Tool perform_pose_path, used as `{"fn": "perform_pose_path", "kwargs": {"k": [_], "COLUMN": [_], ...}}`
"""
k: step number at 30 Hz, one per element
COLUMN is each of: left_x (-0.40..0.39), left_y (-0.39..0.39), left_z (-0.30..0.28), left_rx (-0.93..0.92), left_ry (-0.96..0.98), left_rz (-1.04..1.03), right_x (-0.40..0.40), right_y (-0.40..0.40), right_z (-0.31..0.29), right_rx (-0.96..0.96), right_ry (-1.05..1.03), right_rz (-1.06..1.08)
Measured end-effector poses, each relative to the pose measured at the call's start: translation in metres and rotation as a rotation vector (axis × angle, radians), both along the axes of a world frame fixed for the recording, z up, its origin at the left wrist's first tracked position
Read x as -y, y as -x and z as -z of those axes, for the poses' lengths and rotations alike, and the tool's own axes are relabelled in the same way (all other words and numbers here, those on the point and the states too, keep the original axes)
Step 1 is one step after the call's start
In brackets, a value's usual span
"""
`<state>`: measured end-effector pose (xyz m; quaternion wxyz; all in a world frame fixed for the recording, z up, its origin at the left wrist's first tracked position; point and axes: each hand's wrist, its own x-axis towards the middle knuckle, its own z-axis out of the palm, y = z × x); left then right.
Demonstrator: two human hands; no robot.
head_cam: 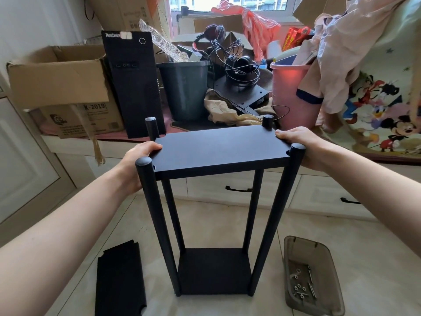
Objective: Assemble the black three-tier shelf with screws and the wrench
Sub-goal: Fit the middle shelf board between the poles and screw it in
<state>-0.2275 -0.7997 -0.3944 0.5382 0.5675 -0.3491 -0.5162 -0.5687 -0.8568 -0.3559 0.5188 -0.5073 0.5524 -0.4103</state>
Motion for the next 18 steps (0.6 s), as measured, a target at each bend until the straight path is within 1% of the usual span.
{"fn": "perform_pose_path", "kwargs": {"k": [4, 7, 13, 15, 18], "left_x": [0.000, 0.000, 0.013, 0.017, 0.019], "left_y": [-0.007, -0.011, -0.011, -0.010, -0.006], "left_z": [0.006, 0.011, 0.017, 0.022, 0.031], "left_rx": [0.003, 0.010, 0.061, 0.032, -0.066], "left_ry": [-0.019, 0.009, 0.050, 0.061, 0.053], "left_rz": [0.050, 0.075, 0.051, 0.039, 0.030], "right_x": [0.004, 0.009, 0.012, 0.011, 0.010], "right_y": [0.000, 0.000, 0.004, 0.006, 0.007], "right_z": [0.004, 0.008, 0.027, 0.035, 0.042], "right_rx": [0.026, 0.033, 0.003, 0.025, 0.098], "right_ry": [-0.014, -0.020, -0.050, -0.057, -0.085], "right_rz": [-0.022, -0.021, -0.008, -0.001, -0.008]}}
